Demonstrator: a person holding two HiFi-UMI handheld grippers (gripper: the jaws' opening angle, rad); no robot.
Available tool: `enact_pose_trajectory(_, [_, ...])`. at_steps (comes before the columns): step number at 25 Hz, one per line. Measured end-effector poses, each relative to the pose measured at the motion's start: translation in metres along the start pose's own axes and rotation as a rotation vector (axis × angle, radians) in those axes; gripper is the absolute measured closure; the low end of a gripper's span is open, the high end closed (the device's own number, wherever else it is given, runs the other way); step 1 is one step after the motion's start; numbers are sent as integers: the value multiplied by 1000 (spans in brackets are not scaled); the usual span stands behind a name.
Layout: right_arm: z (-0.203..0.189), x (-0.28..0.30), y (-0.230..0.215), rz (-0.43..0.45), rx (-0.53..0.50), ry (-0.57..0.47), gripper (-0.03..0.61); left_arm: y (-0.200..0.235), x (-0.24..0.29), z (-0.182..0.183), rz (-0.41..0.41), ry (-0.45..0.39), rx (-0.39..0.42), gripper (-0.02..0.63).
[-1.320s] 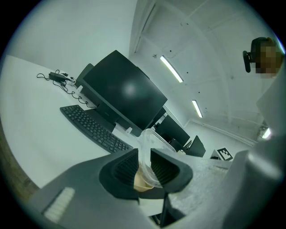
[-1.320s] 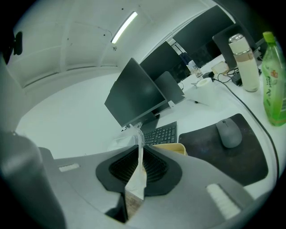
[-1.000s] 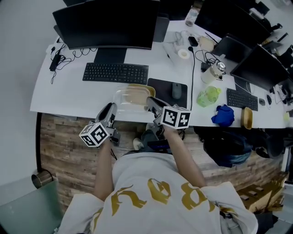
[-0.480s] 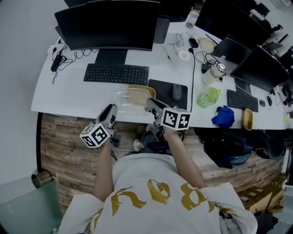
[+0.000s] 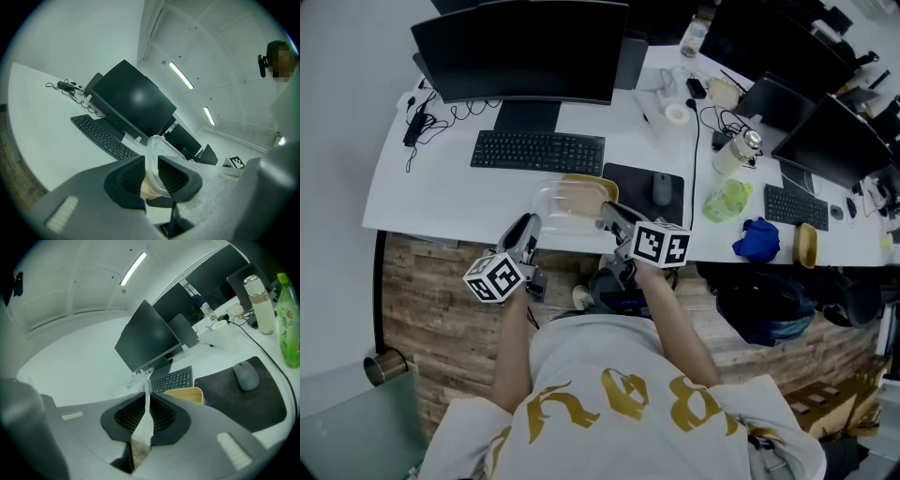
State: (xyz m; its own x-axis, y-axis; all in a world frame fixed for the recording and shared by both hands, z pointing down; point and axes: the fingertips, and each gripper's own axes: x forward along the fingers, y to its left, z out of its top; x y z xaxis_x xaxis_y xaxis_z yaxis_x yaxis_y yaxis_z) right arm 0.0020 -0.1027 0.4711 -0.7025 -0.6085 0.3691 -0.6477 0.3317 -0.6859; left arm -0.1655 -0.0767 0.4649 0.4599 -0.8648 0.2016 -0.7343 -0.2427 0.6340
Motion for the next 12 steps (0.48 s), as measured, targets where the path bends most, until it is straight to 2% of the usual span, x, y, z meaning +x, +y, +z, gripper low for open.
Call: enact_pose_trajectory(12, [5, -1, -4, -11, -3, -6, 528, -3, 4, 0, -14, 7, -5, 535])
